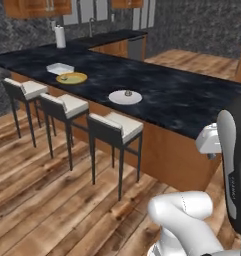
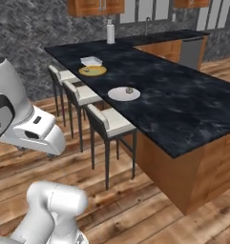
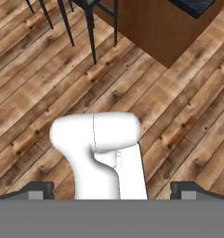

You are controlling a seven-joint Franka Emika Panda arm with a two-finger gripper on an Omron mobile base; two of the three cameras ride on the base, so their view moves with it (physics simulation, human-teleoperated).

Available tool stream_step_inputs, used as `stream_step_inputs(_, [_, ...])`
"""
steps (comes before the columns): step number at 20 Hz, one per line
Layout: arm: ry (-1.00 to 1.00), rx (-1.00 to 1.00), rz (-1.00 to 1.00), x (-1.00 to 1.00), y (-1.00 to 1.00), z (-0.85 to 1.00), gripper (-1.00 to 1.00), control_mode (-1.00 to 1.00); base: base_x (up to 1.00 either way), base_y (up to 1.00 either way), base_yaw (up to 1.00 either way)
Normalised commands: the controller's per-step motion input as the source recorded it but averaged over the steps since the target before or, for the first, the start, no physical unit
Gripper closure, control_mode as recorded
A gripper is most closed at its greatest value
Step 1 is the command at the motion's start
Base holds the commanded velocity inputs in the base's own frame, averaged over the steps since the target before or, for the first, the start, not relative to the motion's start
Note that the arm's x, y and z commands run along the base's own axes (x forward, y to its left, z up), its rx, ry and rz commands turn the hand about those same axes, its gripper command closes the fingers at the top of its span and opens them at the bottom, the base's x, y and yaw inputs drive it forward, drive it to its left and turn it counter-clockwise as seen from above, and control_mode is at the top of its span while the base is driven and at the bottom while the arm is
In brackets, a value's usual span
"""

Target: Place two dumplings into each of the tupperware containers and then place the containers in the fridge.

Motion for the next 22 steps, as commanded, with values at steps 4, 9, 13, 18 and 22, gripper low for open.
stream_step_inputs(4, [0.00,0.00,0.00,0.00,0.00,0.00,-1.00,1.00,0.97,1.00,-0.30])
stream_step_inputs(9, [0.00,0.00,0.00,0.00,0.00,0.00,-1.00,1.00,0.32,1.00,-0.52])
stream_step_inputs(13, [0.00,0.00,0.00,0.00,0.00,0.00,-1.00,1.00,0.08,1.00,-0.56])
stream_step_inputs(18, [0.00,0.00,0.00,0.00,0.00,0.00,-1.00,1.00,0.09,0.99,-0.60])
stream_step_inputs(22, [0.00,0.00,0.00,0.00,0.00,0.00,-1.00,1.00,0.18,0.99,-0.61])
